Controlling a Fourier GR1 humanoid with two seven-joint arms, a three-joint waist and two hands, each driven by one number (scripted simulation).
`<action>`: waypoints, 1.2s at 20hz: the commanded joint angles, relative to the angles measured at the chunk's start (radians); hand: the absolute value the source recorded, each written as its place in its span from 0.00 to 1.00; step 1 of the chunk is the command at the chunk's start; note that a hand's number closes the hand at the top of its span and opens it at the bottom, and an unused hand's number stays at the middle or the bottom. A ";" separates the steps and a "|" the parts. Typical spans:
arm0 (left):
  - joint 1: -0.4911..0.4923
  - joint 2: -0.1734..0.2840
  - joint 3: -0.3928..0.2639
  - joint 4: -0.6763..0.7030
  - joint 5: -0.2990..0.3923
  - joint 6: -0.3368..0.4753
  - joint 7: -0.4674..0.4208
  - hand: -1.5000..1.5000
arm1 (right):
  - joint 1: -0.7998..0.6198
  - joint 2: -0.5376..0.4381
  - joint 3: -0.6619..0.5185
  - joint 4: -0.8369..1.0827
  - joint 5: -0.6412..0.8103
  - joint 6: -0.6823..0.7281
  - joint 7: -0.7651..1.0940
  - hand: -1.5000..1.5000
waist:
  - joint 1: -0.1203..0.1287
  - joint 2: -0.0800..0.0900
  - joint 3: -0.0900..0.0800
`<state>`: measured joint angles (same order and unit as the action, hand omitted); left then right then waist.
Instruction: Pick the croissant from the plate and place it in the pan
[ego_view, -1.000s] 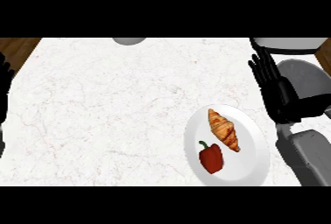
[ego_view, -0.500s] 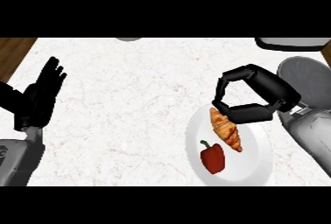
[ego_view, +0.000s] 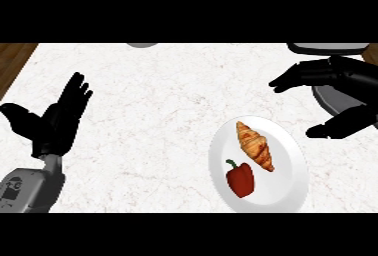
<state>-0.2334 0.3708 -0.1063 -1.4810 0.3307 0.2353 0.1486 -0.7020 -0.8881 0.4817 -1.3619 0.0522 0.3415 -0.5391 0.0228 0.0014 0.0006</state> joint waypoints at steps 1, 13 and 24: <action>0.072 -0.014 -0.028 -0.070 -0.024 0.006 -0.002 0.50 | -0.086 0.014 0.035 0.010 0.131 0.040 -0.032 0.00 | 0.006 -0.001 -0.001; 0.025 -0.040 0.007 -0.026 -0.031 0.006 0.006 0.50 | -0.247 0.178 0.248 -0.119 0.482 0.164 0.254 0.00 | -0.016 -0.002 -0.002; 0.056 -0.024 0.046 -0.036 -0.030 -0.029 0.009 0.50 | -0.211 0.177 0.414 -0.222 0.685 0.442 0.371 0.00 | -0.026 -0.005 -0.001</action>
<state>-0.2000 0.3491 -0.0777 -1.5283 0.2987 0.2270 0.1778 -0.9428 -0.7037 0.8793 -1.5018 0.6823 0.7110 -0.1957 0.0034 -0.0020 -0.0008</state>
